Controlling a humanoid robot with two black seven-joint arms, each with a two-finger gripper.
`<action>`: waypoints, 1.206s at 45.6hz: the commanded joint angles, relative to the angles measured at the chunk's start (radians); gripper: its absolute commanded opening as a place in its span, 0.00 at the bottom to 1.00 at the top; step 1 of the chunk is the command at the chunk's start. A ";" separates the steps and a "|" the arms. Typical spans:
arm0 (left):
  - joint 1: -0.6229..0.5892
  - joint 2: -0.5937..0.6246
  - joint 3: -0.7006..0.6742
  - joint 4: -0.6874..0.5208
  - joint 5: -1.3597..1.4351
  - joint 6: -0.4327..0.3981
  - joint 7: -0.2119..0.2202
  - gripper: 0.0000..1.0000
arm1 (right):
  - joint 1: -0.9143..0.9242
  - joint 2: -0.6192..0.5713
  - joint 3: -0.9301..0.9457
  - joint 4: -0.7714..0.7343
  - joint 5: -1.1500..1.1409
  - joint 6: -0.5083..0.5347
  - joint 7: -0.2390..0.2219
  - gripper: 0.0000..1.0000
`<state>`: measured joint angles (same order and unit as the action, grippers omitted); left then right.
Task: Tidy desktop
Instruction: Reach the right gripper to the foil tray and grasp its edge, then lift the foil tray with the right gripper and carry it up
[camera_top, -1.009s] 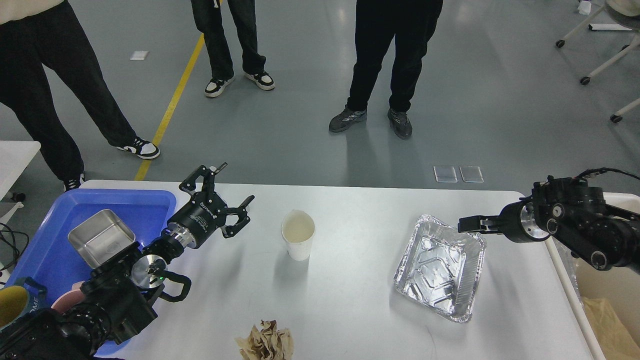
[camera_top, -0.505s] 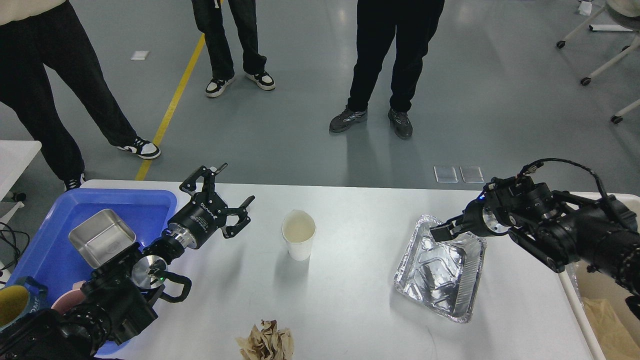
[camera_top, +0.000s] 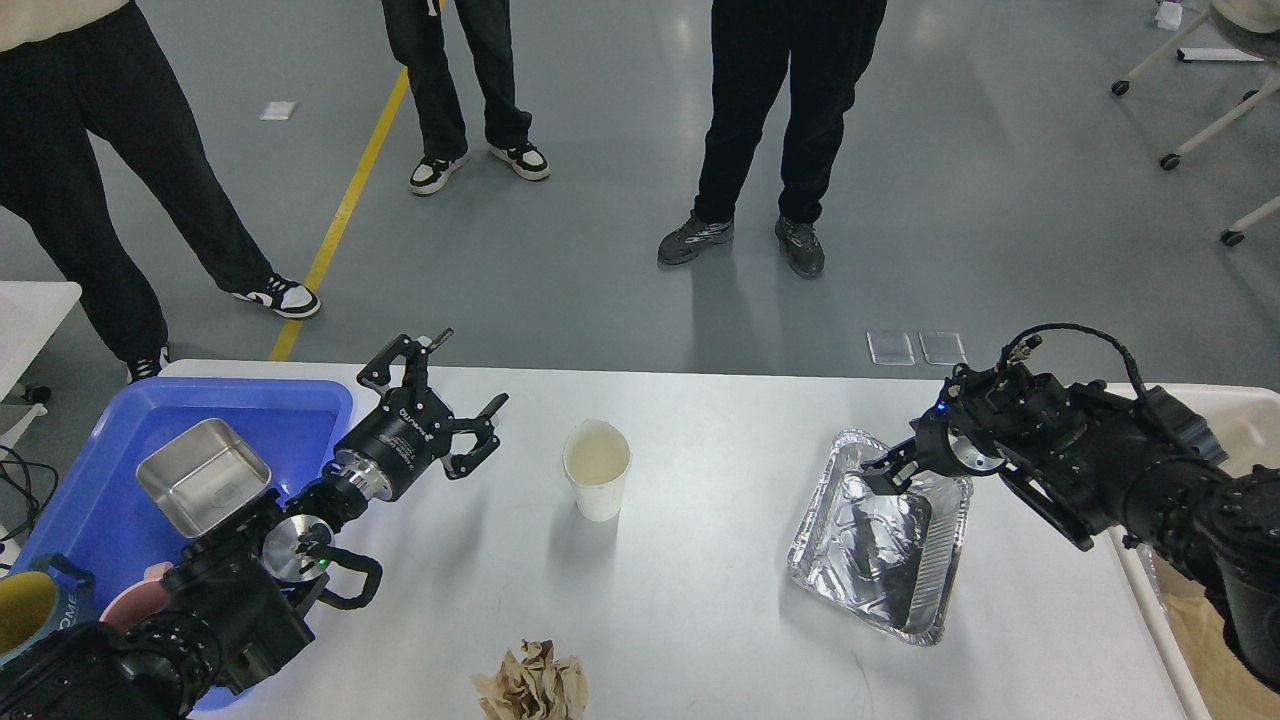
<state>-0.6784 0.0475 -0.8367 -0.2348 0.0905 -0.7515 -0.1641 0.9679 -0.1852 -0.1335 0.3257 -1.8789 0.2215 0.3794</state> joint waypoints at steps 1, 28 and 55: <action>0.002 0.000 -0.001 -0.001 0.000 0.000 0.000 0.96 | 0.000 0.013 -0.034 -0.023 0.000 -0.005 0.001 0.72; 0.005 -0.002 -0.001 -0.001 0.000 0.000 -0.002 0.96 | -0.021 0.029 -0.092 -0.050 0.000 -0.033 0.007 0.53; 0.011 -0.003 -0.001 -0.001 0.000 0.000 -0.003 0.96 | -0.038 0.081 -0.213 -0.132 0.014 -0.074 0.035 0.00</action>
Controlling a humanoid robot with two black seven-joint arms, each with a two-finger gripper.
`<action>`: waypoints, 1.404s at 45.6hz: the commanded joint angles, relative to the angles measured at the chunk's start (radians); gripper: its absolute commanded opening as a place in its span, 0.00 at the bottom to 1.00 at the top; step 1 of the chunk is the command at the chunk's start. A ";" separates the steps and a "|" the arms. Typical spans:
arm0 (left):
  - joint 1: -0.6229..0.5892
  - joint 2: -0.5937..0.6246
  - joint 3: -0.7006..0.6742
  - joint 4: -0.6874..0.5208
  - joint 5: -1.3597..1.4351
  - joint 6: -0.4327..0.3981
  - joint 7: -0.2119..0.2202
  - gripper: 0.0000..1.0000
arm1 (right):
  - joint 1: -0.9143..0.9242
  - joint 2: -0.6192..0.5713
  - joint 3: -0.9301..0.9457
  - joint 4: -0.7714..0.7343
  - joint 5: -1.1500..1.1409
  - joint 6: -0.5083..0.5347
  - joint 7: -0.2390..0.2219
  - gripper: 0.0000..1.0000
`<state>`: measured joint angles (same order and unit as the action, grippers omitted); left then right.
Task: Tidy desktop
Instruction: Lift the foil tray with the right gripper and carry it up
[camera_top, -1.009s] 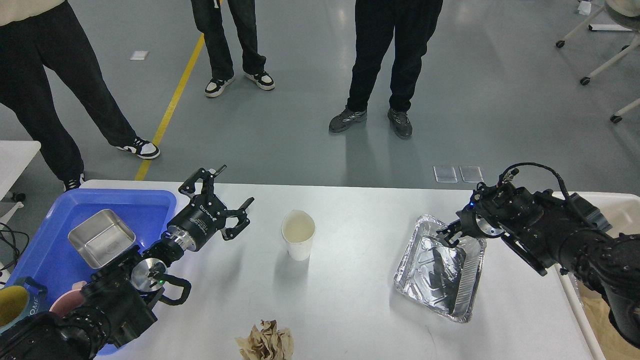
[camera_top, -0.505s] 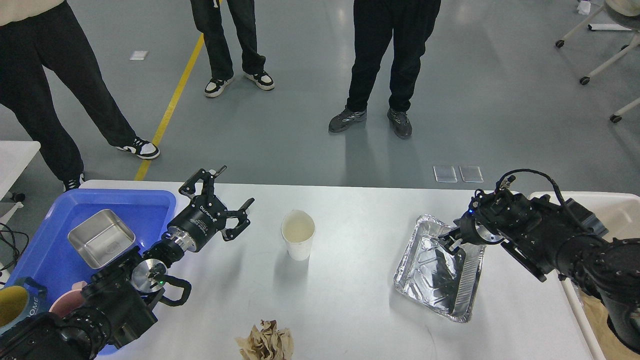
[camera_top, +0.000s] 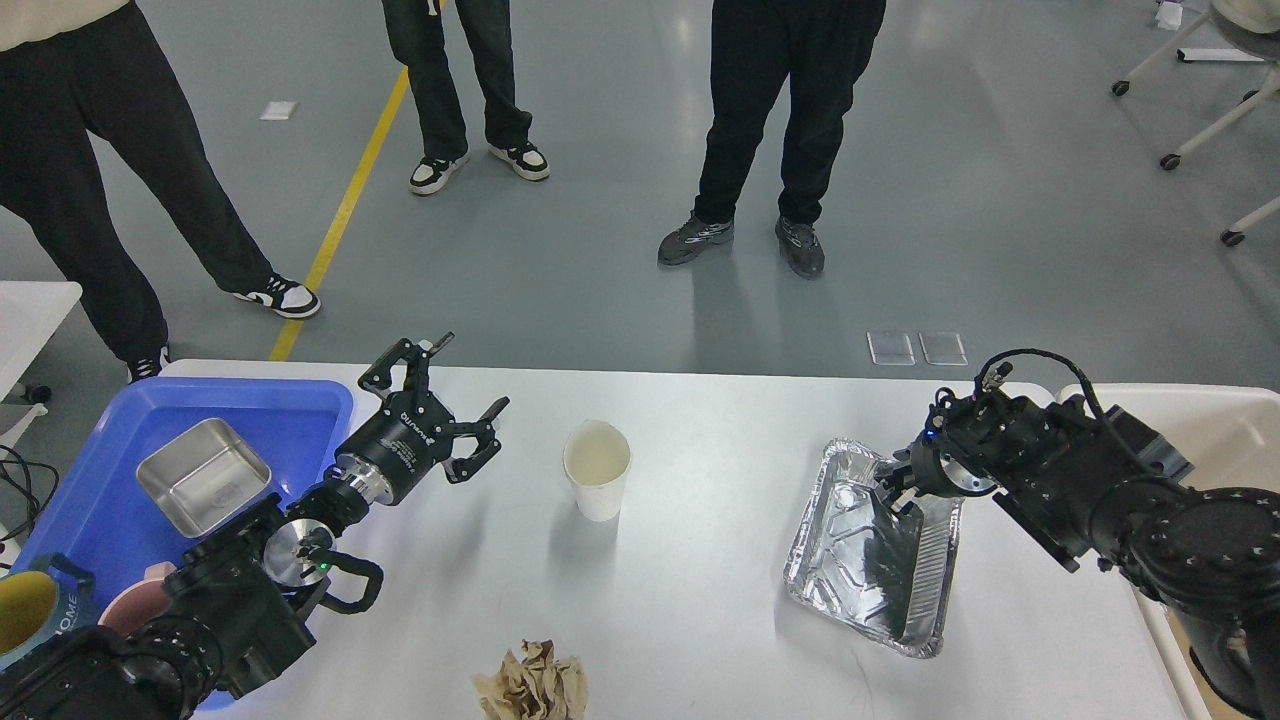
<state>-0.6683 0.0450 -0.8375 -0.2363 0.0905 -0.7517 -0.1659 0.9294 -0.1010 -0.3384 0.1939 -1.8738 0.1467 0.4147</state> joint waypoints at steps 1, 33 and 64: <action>0.001 -0.001 0.000 0.000 0.000 0.000 -0.001 0.96 | 0.000 -0.005 -0.007 0.001 0.010 0.001 -0.001 0.00; 0.003 0.006 0.000 0.000 0.000 0.000 -0.001 0.96 | 0.267 -0.276 0.032 0.243 0.473 0.545 0.110 0.00; -0.016 0.026 0.000 -0.001 0.000 -0.012 0.000 0.96 | 0.537 -0.237 0.055 0.288 0.271 0.701 -0.183 0.00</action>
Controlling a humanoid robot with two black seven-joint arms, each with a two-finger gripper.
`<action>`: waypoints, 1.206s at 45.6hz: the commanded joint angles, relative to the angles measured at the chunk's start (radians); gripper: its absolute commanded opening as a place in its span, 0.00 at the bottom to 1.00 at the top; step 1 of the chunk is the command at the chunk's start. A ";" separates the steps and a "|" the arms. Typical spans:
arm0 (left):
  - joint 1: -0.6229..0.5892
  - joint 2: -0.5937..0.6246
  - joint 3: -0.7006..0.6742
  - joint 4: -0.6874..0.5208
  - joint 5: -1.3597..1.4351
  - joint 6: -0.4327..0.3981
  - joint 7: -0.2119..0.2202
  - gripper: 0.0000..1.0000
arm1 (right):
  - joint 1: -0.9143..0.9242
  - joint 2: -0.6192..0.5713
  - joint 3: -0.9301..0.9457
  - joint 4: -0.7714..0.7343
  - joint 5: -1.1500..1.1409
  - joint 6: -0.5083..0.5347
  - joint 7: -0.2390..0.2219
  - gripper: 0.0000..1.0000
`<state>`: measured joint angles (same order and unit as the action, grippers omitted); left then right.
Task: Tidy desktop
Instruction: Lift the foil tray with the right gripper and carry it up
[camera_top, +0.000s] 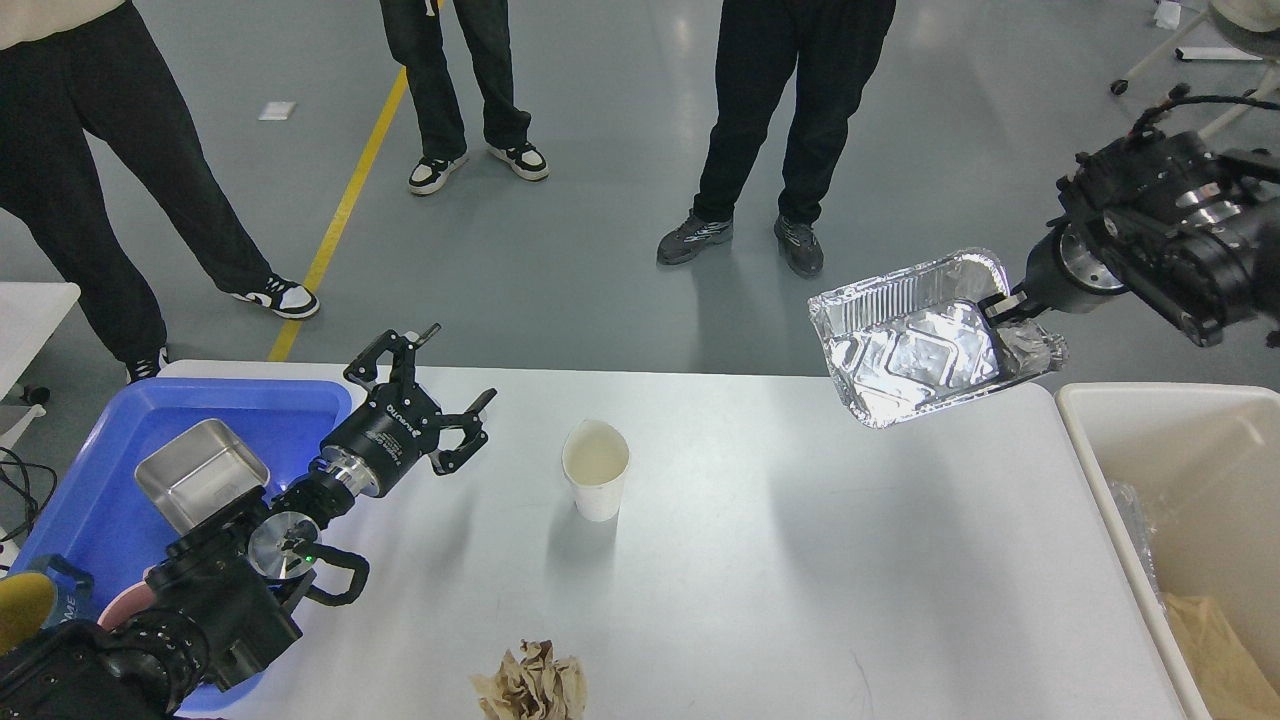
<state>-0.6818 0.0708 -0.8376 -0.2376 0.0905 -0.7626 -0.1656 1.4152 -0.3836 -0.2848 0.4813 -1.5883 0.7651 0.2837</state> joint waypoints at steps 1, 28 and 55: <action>-0.004 0.001 0.000 -0.002 0.000 -0.001 0.000 0.96 | 0.057 0.057 -0.001 -0.001 -0.015 0.100 -0.064 0.00; -0.010 0.090 -0.001 -0.002 -0.002 -0.067 0.003 0.96 | 0.176 0.307 0.021 -0.217 0.404 0.195 -0.210 0.00; -0.081 0.242 0.002 -0.003 0.000 -0.118 0.109 0.96 | -0.111 0.339 -0.001 -0.336 0.738 0.195 -0.189 0.00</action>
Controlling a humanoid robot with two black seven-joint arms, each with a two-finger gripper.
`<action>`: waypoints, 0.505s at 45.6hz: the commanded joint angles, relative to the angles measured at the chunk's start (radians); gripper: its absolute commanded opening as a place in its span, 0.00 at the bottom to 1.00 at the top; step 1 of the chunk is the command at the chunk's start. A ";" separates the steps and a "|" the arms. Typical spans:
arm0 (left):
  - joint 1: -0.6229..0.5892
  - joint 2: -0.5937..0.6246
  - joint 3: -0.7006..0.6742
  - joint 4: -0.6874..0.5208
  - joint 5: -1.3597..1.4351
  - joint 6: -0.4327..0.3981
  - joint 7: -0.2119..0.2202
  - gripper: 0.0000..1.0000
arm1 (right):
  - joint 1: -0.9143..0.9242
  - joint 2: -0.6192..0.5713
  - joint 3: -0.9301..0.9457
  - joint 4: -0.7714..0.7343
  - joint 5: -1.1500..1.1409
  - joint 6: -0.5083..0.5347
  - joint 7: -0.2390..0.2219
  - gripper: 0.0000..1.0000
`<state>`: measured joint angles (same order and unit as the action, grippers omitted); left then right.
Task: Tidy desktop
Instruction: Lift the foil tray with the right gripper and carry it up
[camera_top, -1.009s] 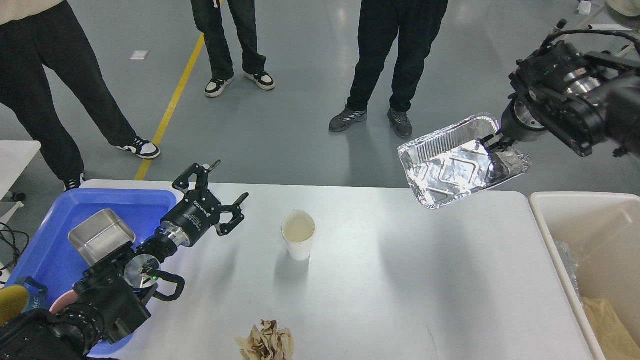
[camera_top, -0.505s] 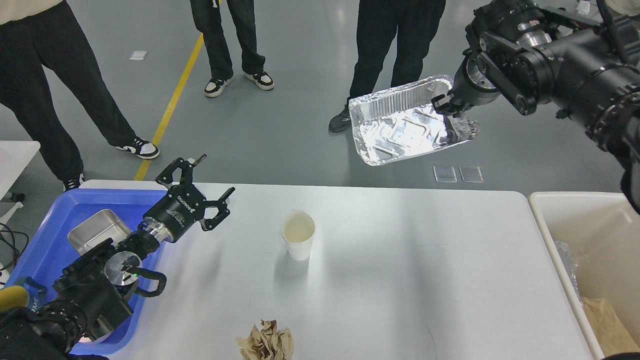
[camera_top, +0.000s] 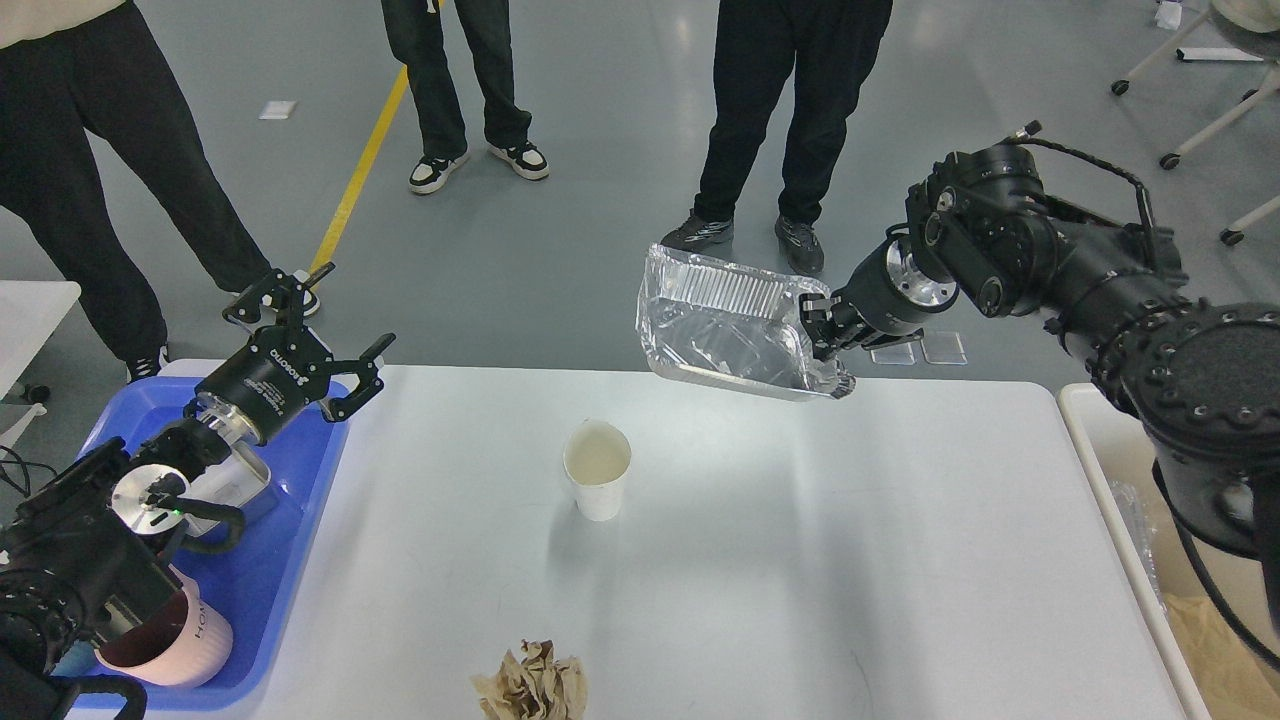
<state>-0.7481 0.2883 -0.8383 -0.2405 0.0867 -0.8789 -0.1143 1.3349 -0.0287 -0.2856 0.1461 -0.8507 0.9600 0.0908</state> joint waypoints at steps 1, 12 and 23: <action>-0.016 0.026 0.002 0.000 0.004 -0.005 0.068 0.96 | -0.036 -0.016 0.000 0.000 0.001 0.000 0.006 0.00; -0.019 0.028 0.168 0.000 0.021 -0.028 0.073 0.96 | -0.057 -0.037 -0.020 0.000 -0.004 0.000 0.010 0.00; -0.080 0.103 0.349 -0.046 0.030 -0.037 0.099 0.96 | -0.060 -0.062 -0.063 0.001 -0.001 0.000 0.012 0.00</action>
<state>-0.7728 0.3187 -0.5545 -0.2477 0.1077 -0.9077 -0.0380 1.2738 -0.0765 -0.3427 0.1462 -0.8543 0.9600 0.1021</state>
